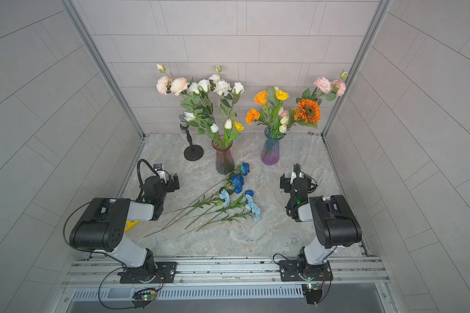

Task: Pick out blue flowers from the vase
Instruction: Reset both arms

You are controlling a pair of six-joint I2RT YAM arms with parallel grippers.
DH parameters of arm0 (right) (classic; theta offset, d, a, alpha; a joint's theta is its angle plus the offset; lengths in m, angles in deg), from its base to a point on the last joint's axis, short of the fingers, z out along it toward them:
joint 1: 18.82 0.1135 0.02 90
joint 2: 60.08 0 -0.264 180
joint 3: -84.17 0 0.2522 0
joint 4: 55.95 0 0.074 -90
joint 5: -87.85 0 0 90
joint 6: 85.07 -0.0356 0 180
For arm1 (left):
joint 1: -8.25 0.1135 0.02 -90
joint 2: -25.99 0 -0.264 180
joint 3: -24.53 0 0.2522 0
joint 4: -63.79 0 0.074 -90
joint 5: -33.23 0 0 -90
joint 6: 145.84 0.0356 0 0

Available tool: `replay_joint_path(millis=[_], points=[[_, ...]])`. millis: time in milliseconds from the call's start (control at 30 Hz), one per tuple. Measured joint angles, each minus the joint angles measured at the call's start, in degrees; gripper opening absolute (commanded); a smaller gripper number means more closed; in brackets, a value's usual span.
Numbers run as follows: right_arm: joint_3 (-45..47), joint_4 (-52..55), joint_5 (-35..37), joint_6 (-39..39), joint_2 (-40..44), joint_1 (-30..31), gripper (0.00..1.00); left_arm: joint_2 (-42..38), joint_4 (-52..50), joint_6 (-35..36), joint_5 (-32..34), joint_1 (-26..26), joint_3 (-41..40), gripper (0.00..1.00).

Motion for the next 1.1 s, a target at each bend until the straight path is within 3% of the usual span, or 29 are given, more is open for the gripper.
replay_joint_path(millis=[300,533,733,1100], points=[[-0.39,2.62,-1.57,-0.83,0.00,-0.37,0.99,0.00,-0.44,0.04,0.00,0.00,0.00,1.00],[2.93,-1.88,3.34,-2.73,0.13,-0.37,0.99,0.00,-0.44,0.04,0.00,0.00,0.00,1.00],[3.58,-4.02,1.92,-1.18,0.13,0.83,0.99,0.00,-0.44,0.04,-0.02,0.00,0.00,1.00],[-0.39,1.36,-2.25,-0.76,0.17,-0.42,0.99,0.00,-0.66,0.04,0.00,0.00,0.00,1.00]])
